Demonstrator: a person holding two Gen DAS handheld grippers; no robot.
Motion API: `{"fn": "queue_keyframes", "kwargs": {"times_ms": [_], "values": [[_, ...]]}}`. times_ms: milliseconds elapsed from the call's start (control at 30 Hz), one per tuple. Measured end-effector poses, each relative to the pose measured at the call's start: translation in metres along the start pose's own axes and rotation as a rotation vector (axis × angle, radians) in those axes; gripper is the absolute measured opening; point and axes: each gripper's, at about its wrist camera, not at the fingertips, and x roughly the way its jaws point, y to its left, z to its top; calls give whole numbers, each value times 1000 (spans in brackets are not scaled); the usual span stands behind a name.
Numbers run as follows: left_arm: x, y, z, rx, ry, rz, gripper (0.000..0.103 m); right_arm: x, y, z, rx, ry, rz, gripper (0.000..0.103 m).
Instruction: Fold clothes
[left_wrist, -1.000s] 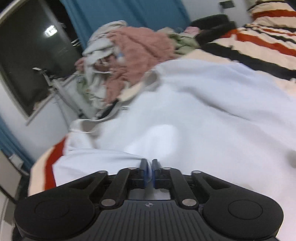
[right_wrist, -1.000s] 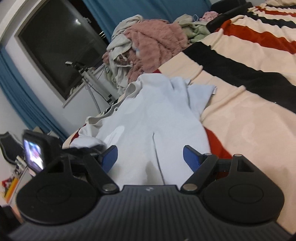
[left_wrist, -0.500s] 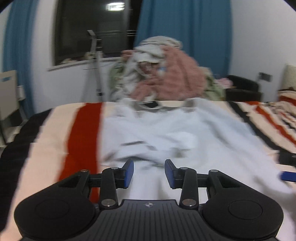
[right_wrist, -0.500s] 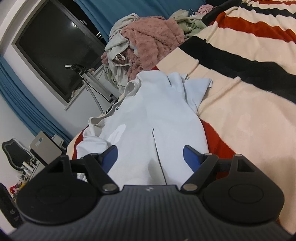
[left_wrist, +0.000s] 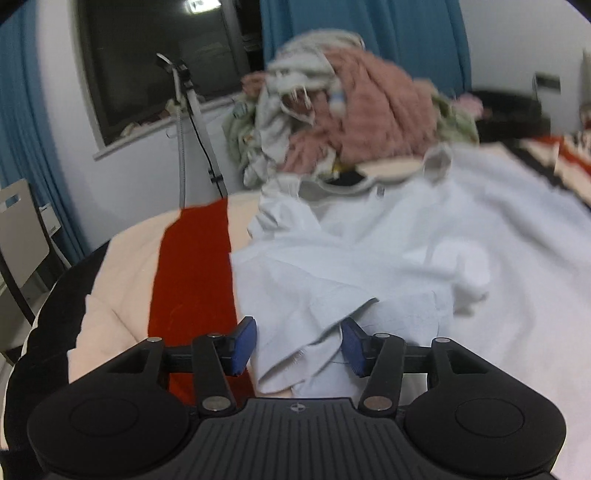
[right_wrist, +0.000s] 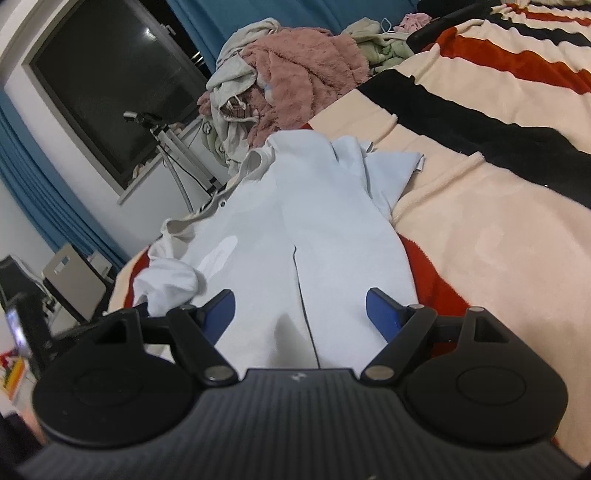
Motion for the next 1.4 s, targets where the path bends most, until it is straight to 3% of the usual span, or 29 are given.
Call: {"fn": "queue_keyframes", "kwargs": {"times_ms": [33, 100, 300, 367, 467, 667, 733, 867, 967, 1100, 1200, 1267, 1333, 1400], "values": [[4, 5, 2, -17, 7, -10, 32, 2, 0, -1, -3, 4, -2, 80], [8, 17, 6, -77, 12, -30, 8, 4, 0, -2, -10, 8, -6, 80], [-10, 115, 21, -415, -64, -109, 5, 6, 3, -5, -41, 6, -26, 80], [-19, 158, 31, -479, -81, -69, 3, 7, 6, -5, -52, 7, -35, 80], [-23, 217, 48, -542, -102, 89, 1, 9, 7, -5, -61, 5, -40, 80], [-27, 271, 26, -693, -70, 236, 11, 13, 12, -7, -92, 5, -48, 80], [-32, 269, 8, -732, -62, 246, 41, 13, 12, -7, -93, 5, -49, 80], [-59, 246, -51, -830, -57, 164, 48, 12, 12, -7, -90, 6, -42, 80], [-73, 227, -95, -991, -48, 47, 52, 9, 13, -7, -85, 8, -34, 80], [-64, 212, -123, -1126, -14, -59, 42, 6, 14, -7, -82, 11, -26, 80], [-45, 209, -122, -1174, -28, -29, 42, 6, 14, -8, -83, 13, -23, 80], [-32, 209, -122, -1199, -22, -9, 34, 6, 15, -8, -87, 13, -26, 81], [-20, 210, -112, -1142, 37, 5, 9, 7, 14, -8, -90, 13, -30, 80], [-18, 208, -93, -1006, 102, 66, 7, 8, 15, -8, -96, 11, -32, 80]]}}
